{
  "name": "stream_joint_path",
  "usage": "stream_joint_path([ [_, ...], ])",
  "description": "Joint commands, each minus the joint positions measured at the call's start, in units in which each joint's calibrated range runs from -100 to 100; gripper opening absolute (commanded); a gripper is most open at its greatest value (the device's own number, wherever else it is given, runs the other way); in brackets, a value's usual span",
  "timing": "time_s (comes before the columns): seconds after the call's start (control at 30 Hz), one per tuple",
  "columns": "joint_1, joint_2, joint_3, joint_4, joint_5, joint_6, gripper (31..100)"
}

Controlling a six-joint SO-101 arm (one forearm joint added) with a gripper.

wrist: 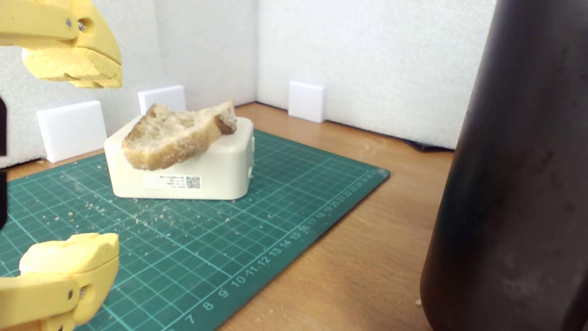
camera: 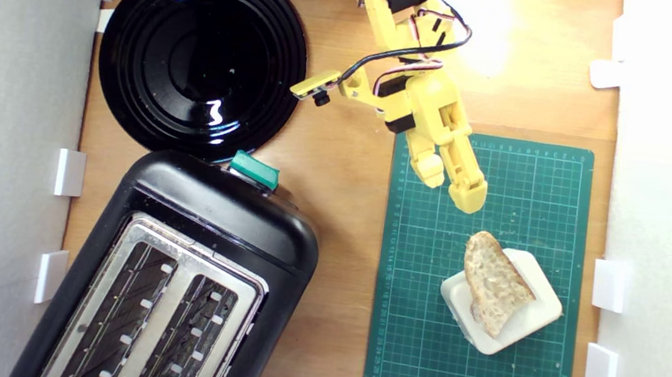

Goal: Pick bread and place in toaster

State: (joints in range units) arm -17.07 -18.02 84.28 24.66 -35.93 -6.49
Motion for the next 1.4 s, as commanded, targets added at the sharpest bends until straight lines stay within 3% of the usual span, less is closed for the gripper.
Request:
stream_joint_path([
  [0.0, -0.66, -0.37, -2.89, -0.45, -1.87, -0.23, 97.1],
  [0.3, -5.17, 2.13, -5.71, -8.79, -1.78, 0.35, 97.3],
  [1.37, -7.34, 24.92, -28.58, -8.88, -1.87, 0.29, 96.8],
])
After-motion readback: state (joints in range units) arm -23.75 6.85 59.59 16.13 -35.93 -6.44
